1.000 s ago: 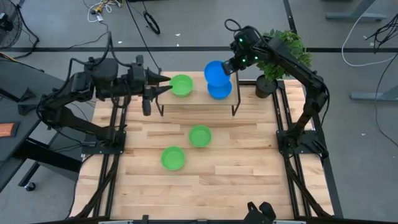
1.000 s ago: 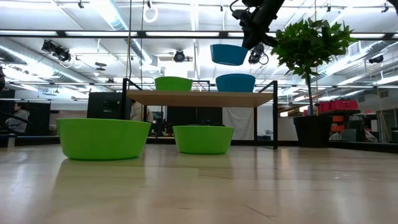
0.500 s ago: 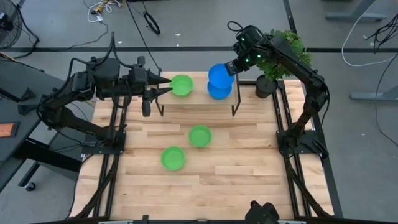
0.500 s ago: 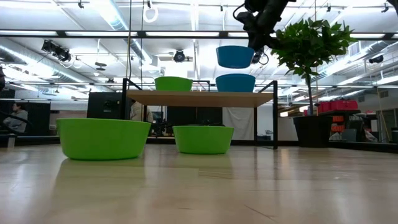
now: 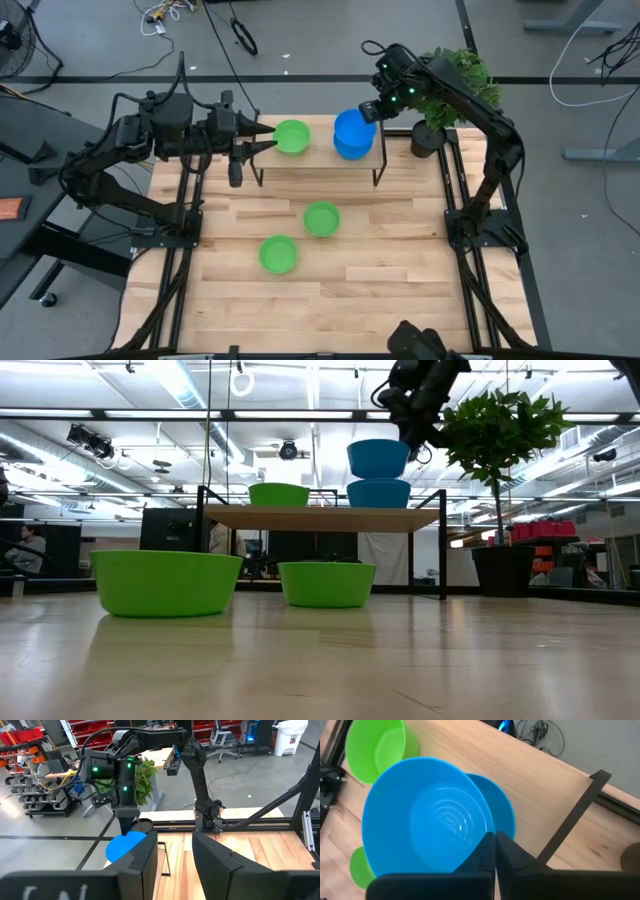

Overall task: Pick & Place Mini bowls
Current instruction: Stack the blue bowl on the blue bowl on the shelf

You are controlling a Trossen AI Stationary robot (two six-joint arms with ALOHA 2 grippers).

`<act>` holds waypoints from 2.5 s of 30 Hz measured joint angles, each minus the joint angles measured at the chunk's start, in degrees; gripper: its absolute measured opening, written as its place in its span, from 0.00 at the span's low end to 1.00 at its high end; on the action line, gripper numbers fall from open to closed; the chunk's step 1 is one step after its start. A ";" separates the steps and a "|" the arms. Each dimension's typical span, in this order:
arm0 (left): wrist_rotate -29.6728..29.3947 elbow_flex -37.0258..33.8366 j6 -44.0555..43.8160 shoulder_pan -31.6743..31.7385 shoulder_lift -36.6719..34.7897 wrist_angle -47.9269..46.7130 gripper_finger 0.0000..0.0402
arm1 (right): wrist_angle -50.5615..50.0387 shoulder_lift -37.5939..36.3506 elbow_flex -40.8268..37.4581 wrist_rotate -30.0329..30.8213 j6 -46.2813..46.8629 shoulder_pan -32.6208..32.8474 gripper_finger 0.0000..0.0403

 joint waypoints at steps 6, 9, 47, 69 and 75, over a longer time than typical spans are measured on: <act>0.00 0.00 -1.27 0.00 0.00 -0.02 0.31 | 0.16 1.68 0.00 -0.29 -0.02 0.00 0.00; 0.00 0.00 -1.28 0.00 0.00 -0.01 0.31 | 0.20 1.84 -0.02 0.74 -0.42 0.00 0.00; -0.02 0.00 -1.34 0.00 0.00 0.62 0.31 | -0.85 2.06 -0.02 1.66 -7.18 0.11 0.00; -0.02 0.00 -1.74 0.00 0.00 1.39 0.31 | 1.90 2.06 -0.02 1.58 -7.59 0.59 0.00; -0.02 0.00 -1.80 -0.02 0.00 1.39 0.31 | 0.40 3.04 -0.09 1.08 -7.60 0.59 0.00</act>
